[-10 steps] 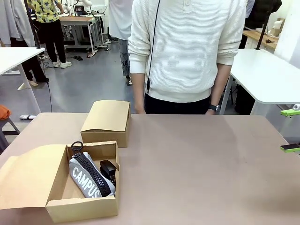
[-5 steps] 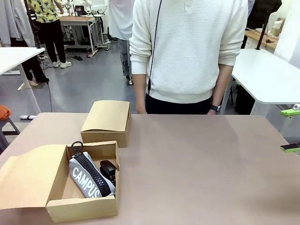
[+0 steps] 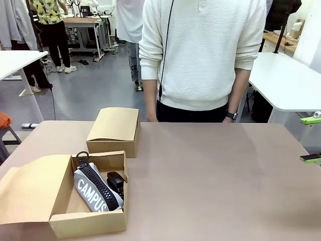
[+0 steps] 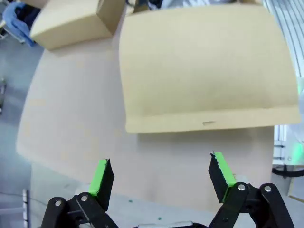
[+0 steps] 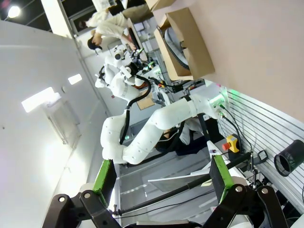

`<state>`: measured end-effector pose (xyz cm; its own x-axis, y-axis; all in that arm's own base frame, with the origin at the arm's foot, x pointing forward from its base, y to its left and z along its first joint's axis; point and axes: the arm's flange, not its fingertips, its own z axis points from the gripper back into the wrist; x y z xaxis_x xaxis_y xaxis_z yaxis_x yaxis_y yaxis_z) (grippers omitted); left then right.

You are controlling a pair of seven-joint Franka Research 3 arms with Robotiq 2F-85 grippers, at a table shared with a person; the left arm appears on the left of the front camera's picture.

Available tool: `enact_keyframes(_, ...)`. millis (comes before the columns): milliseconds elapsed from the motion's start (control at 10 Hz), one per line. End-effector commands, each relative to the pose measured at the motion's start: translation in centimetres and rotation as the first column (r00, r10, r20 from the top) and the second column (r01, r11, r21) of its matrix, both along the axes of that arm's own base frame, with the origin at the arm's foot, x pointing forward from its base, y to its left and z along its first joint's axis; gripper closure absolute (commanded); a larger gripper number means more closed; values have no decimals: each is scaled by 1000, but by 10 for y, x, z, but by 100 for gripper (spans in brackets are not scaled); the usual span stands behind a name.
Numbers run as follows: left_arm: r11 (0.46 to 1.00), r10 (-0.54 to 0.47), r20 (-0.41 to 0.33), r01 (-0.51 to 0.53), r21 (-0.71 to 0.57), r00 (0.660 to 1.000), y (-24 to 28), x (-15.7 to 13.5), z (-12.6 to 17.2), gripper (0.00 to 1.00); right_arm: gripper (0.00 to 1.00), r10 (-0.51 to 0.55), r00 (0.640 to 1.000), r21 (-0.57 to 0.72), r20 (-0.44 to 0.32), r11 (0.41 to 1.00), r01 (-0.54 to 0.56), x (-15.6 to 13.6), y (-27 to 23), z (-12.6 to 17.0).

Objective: Place items inside the box.
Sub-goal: Close the lid of the Mailer Box closest to the robot.

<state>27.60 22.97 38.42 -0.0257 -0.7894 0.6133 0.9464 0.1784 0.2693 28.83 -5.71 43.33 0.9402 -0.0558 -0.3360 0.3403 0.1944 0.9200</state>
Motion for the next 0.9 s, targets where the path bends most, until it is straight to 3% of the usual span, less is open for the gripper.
enact_keyframes(0, 997, 25, -56, -21, 70, 998, -22, -1, -46, 0, 0, -2, 1000, 14, 1, 1000, 2, 0, 1, 4)
enact_keyframes(200, 998, 52, -114, -48, 38, 992, -18, 11, -71, 0, 0, -2, 1000, 14, 1, 1000, 2, 0, 1, 4)
enact_keyframes(800, 993, 20, -107, -32, -112, 994, -43, 17, -110, 0, 0, -2, 1000, 14, 1, 1000, 2, 0, 1, 4)
